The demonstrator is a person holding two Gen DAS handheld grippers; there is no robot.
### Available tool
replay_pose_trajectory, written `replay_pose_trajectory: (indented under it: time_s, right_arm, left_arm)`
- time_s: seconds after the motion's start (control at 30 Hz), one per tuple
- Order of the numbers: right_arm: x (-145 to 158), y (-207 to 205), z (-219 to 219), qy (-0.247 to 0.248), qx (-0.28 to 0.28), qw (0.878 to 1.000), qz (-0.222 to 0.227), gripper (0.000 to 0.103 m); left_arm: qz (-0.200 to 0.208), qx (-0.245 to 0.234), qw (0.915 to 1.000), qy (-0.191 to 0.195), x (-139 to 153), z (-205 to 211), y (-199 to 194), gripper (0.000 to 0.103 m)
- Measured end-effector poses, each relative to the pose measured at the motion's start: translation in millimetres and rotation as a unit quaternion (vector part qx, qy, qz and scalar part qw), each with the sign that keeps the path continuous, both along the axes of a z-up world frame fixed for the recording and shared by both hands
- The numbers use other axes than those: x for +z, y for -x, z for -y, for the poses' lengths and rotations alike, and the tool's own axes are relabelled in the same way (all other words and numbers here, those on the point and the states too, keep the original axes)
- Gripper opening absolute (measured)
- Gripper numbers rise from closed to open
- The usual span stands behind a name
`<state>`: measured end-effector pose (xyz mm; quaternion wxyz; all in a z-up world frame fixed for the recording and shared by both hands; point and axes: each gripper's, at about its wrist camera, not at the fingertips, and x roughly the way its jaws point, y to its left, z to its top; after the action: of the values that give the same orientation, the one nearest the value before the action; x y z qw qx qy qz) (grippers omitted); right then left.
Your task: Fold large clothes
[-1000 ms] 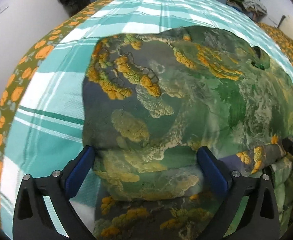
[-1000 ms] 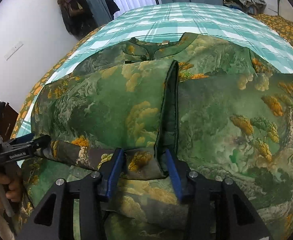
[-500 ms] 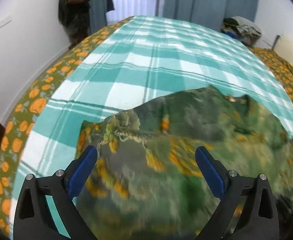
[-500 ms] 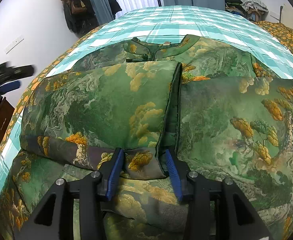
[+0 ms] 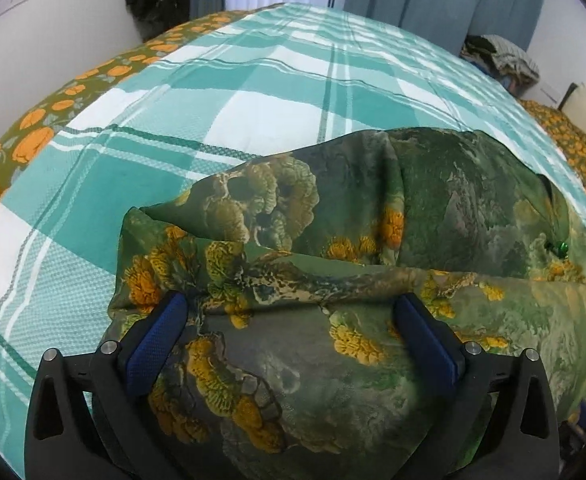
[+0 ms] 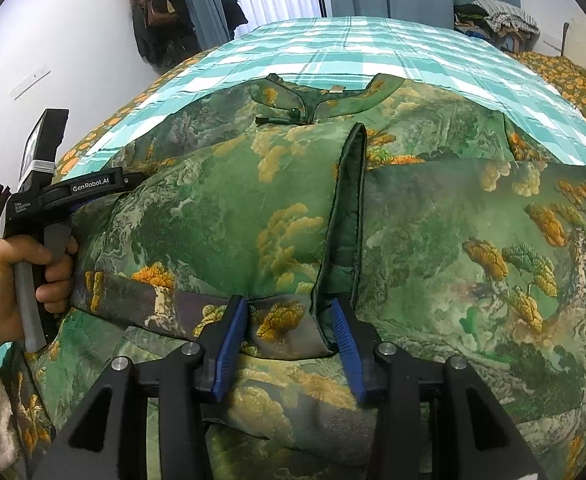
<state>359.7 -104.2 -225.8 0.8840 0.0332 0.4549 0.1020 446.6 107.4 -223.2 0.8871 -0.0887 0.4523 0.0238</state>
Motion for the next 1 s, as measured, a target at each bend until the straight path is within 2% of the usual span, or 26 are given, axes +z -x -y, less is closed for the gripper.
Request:
replay_pose_trajectory:
  time_s: [0.13, 0.2, 0.27, 0.33, 0.37, 0.43, 0.5, 0.57, 0.63, 0.77, 0.83, 0.93, 1.0]
  right_arm:
    - [1, 0, -1, 0.007, 0.001, 1.000, 0.001, 0.044]
    - [2, 0, 0, 0.001, 0.000, 1.000, 0.003, 0.044]
    - [7, 4, 4, -0.013, -0.002, 1.000, 0.009, 0.045]
    - [17, 13, 9, -0.026, -0.007, 1.000, 0.010, 0.047]
    - [28, 22, 12, -0.032, -0.015, 0.999, 0.008, 0.055]
    - [42, 38, 17, -0.050, -0.018, 0.999, 0.013, 0.062]
    - [58, 63, 24, -0.064, -0.013, 0.998, 0.024, 0.062]
    - [72, 97, 33, -0.050, -0.012, 0.998, 0.034, 0.062]
    - [78, 121, 40, -0.032, -0.012, 0.999, 0.038, 0.062]
    - [79, 184, 61, 0.034, -0.013, 0.998, 0.048, 0.062]
    - [71, 213, 75, 0.064, -0.036, 0.996, 0.049, 0.064]
    - [51, 234, 88, 0.084, -0.055, 0.994, 0.032, 0.065]
    - [38, 236, 90, 0.090, -0.053, 0.994, 0.017, 0.065]
  left_arm:
    - [-0.002, 0.001, 0.9999, -0.017, 8, 3, 5, 0.102]
    - [0.001, 0.005, 0.9993, -0.036, 21, 6, 16, 0.102]
    - [0.010, 0.001, 0.9993, -0.036, 40, 6, 35, 0.102]
    - [0.026, -0.021, 0.9993, -0.015, 61, 6, 64, 0.102]
    - [0.032, -0.030, 0.9989, -0.013, 72, 7, 80, 0.102]
    - [0.039, -0.048, 0.9977, -0.028, 87, 11, 107, 0.102]
    - [0.043, -0.067, 0.9959, -0.042, 100, 16, 140, 0.102]
    - [0.038, -0.083, 0.9950, -0.039, 107, 20, 176, 0.102]
    - [0.028, -0.089, 0.9953, -0.027, 107, 22, 207, 0.102]
    - [0.013, -0.073, 0.9972, -0.012, 94, 25, 257, 0.102]
    - [0.005, -0.068, 0.9976, -0.002, 80, 31, 270, 0.102]
    - [-0.012, -0.055, 0.9984, 0.001, 56, 36, 276, 0.102]
    - [-0.032, -0.052, 0.9979, -0.022, 36, 41, 275, 0.102]
